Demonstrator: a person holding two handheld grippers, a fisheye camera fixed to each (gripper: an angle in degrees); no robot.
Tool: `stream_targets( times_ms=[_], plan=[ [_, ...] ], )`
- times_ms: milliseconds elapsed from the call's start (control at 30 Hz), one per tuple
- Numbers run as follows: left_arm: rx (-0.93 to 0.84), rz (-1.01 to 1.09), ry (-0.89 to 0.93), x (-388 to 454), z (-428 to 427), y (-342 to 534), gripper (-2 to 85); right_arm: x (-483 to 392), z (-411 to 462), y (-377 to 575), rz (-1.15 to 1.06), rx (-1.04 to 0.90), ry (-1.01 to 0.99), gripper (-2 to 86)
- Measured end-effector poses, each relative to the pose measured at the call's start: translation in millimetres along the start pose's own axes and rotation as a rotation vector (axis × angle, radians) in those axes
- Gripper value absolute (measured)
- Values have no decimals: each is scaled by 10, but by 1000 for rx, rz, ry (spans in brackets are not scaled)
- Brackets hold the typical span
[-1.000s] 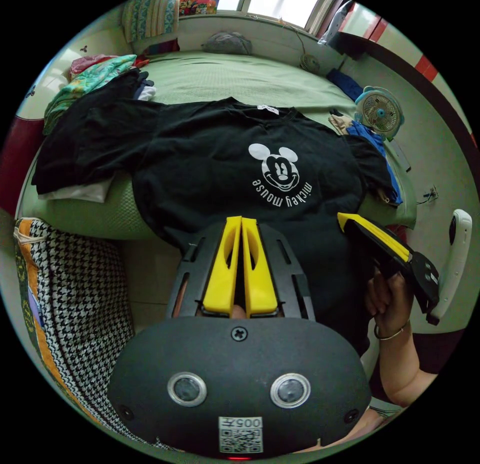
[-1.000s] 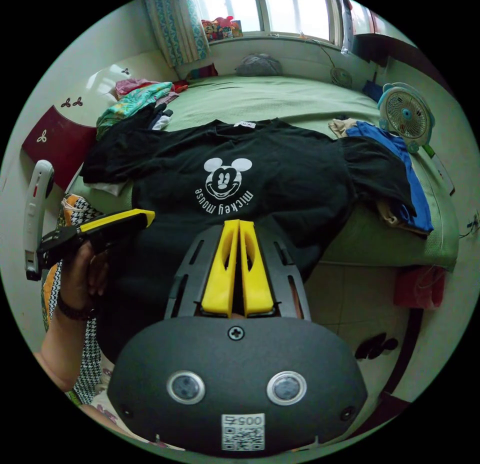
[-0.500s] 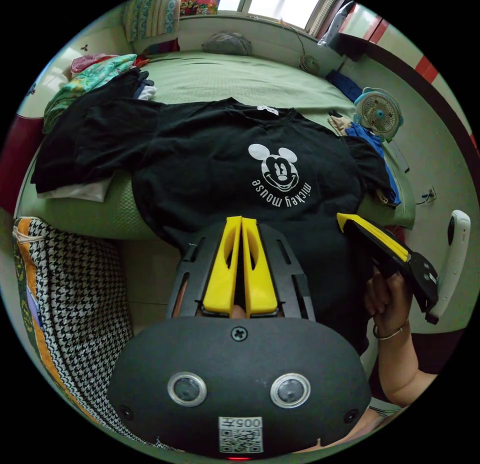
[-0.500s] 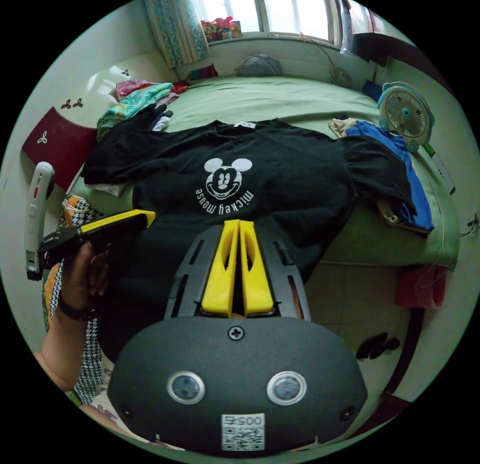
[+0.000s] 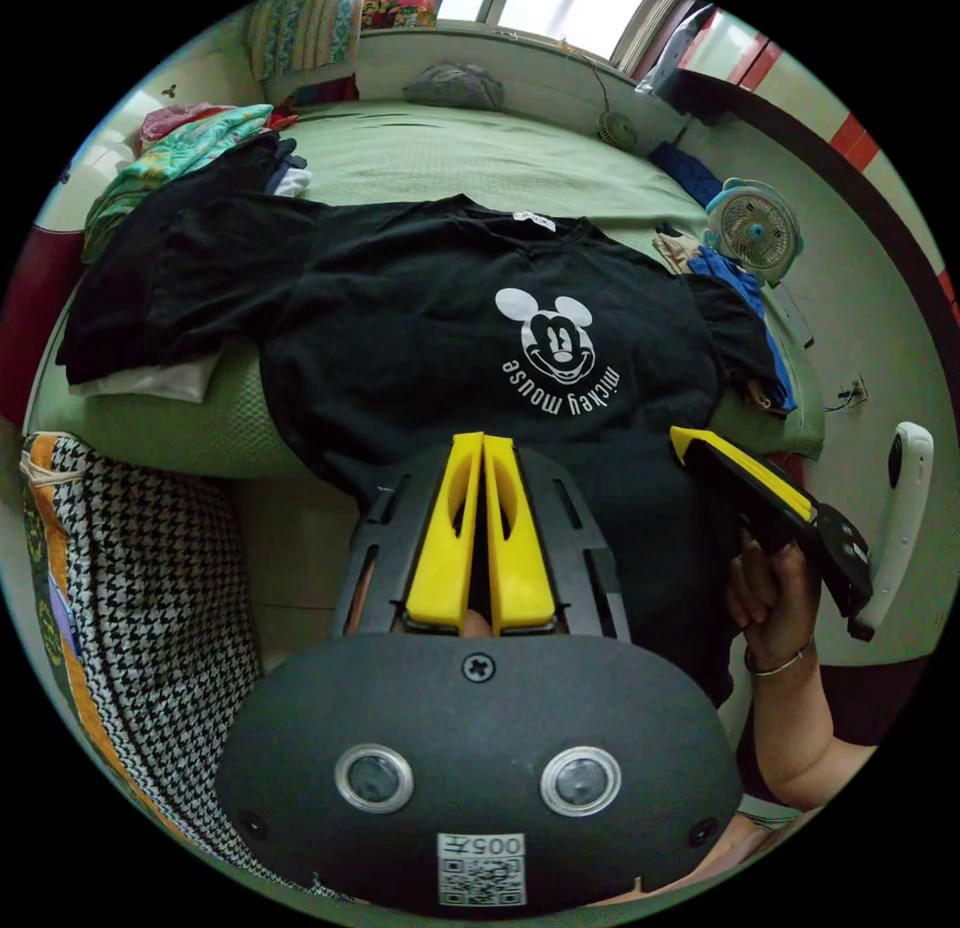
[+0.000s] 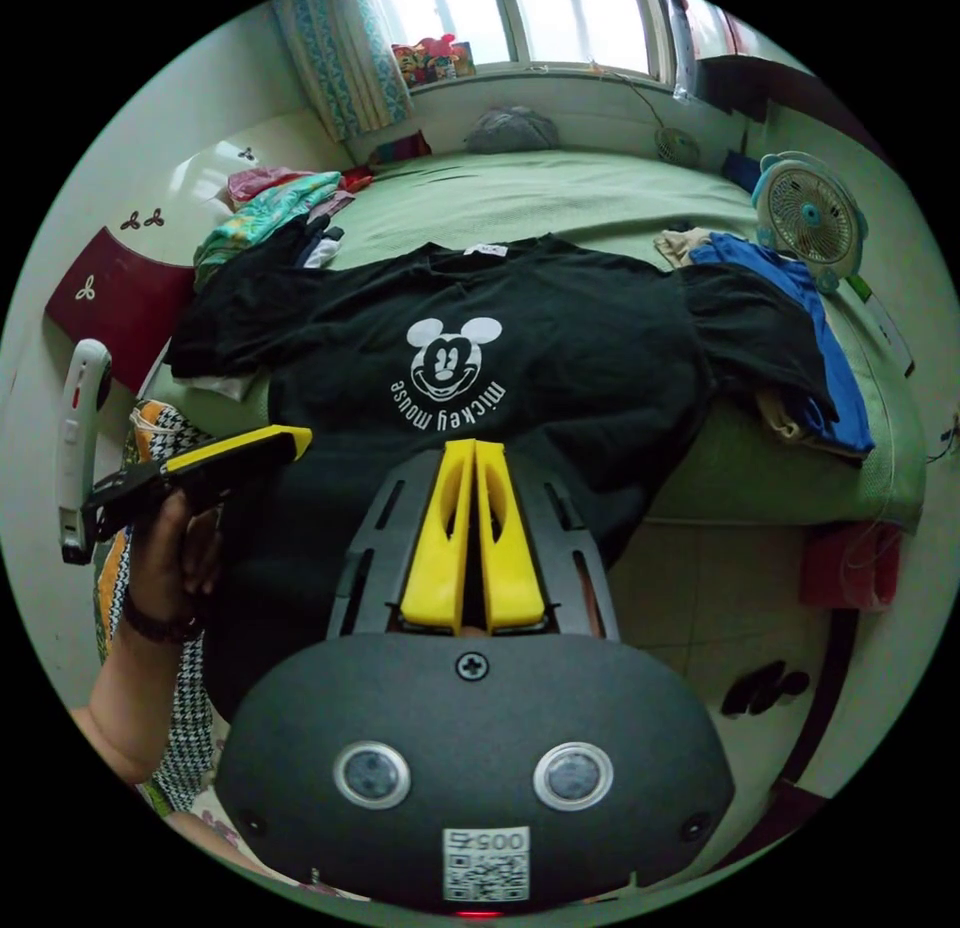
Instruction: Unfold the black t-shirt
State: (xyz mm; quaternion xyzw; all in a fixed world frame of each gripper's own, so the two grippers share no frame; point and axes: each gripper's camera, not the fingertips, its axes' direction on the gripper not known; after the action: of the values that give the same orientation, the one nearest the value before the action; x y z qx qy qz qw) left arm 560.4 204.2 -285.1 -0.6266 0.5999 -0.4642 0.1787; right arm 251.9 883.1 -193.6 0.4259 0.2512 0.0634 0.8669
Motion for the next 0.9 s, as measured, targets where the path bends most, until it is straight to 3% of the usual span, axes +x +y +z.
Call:
stream_targets(
  times_ms=[400,633,767,900],
  plan=[
    [-20,-5,0,-478,-223,13,-2,-371,80,-360,-21,-7,53,-13],
    [-20,-59,152,-979,-411,49,-2,-486,129,-632,1,-26,-17,-12],
    [37,-35,180,-1273,-626,109,-2,-574,164,-817,14,-41,-70,-12],
    [102,-40,150,-1627,-857,159,-2,-819,224,-1020,-11,-56,14,-11]
  ],
)
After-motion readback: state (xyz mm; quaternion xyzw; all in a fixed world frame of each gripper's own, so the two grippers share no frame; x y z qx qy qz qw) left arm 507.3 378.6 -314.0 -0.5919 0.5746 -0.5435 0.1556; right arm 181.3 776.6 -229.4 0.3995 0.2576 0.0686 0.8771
